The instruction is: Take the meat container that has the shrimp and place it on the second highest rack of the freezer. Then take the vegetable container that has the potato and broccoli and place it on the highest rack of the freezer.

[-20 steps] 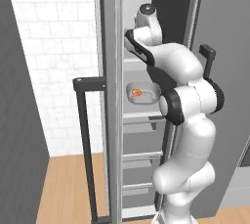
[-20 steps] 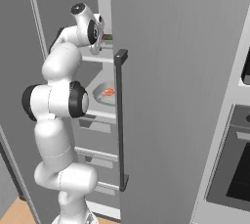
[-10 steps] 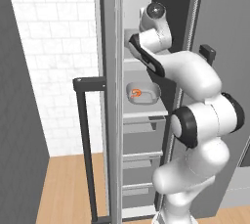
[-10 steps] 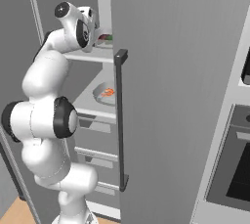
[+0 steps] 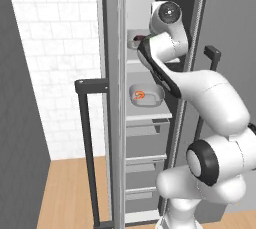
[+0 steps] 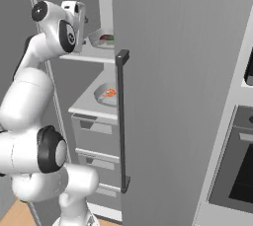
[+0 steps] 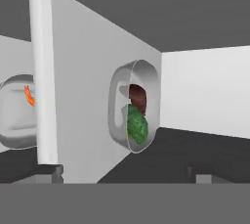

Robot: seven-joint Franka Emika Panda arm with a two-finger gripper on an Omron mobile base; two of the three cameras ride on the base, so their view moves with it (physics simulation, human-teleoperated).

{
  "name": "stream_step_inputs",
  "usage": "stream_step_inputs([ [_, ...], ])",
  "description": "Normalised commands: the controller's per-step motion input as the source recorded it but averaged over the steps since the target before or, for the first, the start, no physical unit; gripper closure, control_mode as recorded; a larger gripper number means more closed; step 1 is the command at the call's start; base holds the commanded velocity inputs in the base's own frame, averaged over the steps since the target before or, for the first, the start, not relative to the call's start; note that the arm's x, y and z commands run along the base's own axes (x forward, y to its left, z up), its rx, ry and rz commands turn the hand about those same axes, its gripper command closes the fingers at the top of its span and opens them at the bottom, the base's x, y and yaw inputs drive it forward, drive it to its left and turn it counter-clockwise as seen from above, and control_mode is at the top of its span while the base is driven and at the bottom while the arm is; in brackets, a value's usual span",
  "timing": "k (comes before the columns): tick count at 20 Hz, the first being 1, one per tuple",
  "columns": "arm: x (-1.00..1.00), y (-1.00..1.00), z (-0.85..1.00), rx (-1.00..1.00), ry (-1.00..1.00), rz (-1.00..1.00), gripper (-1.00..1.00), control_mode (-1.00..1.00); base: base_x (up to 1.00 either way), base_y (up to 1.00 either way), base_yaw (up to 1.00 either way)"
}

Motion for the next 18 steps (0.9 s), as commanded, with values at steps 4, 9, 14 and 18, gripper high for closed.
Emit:
stream_step_inputs([
  [4, -1.00, 0.00, -0.13, 0.00, 0.02, 0.00, -1.00, -1.00, 0.00, 0.00, 0.00],
  [9, -1.00, -0.18, 0.00, 0.05, 0.13, 0.01, -1.00, -1.00, 0.00, 0.00, 0.00],
  [14, -1.00, -0.16, -0.09, 0.04, 0.26, 0.00, -1.00, -1.00, 0.00, 0.00, 0.00],
  [18, -1.00, 0.00, -0.49, 0.00, 0.18, 0.00, -1.00, -1.00, 0.00, 0.00, 0.00],
])
